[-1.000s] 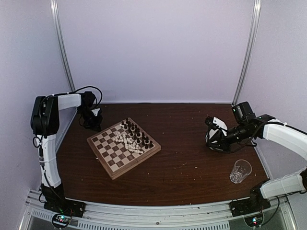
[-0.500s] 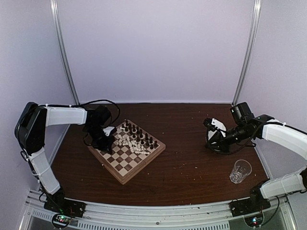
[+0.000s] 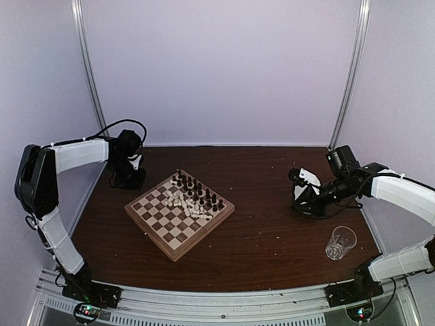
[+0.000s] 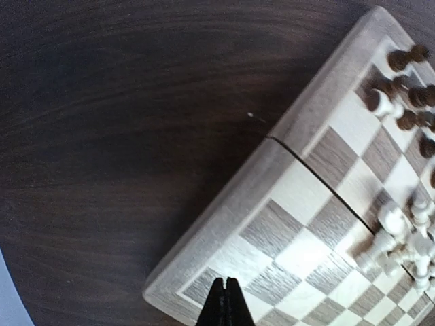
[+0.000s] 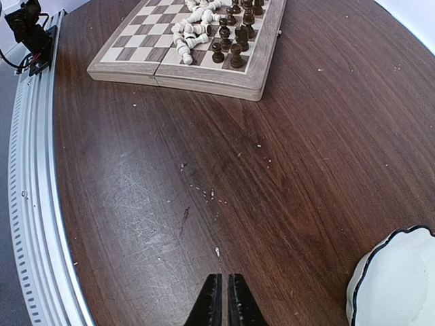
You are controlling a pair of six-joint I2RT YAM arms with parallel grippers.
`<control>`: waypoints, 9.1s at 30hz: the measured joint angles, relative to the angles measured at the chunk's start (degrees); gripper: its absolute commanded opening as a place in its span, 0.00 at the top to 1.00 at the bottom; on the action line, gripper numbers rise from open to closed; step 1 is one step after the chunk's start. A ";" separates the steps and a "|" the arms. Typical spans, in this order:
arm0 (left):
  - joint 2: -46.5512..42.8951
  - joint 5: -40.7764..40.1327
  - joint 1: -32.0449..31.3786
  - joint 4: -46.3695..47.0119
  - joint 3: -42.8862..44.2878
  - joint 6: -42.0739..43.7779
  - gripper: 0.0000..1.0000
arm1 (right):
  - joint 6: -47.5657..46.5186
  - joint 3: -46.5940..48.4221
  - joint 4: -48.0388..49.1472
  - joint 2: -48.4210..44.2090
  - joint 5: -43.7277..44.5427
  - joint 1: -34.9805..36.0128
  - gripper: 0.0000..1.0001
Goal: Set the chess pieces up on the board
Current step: Position the chessboard at the center of the board, then pick up the pawn from the chessboard, then pass from the left arm to the right
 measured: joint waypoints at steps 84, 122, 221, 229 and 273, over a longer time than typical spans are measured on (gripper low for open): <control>4.35 11.17 -23.65 8.24 -10.91 -7.72 1.00 | -1.66 -0.81 -0.09 4.98 1.55 0.94 0.90; 8.70 15.43 -17.86 5.79 9.03 9.92 0.60 | -0.09 3.08 -9.73 -5.11 0.55 -9.79 0.70; -6.56 28.72 -23.76 16.96 -1.36 13.05 0.87 | 14.91 25.83 -6.14 20.35 -12.44 5.81 0.42; -8.09 34.88 -23.87 21.70 -2.43 11.61 0.86 | 27.30 36.57 -2.38 34.67 -19.06 13.31 0.38; -8.33 38.36 -24.90 23.32 -3.02 10.71 0.85 | 43.25 41.99 8.15 41.46 -26.71 19.58 0.91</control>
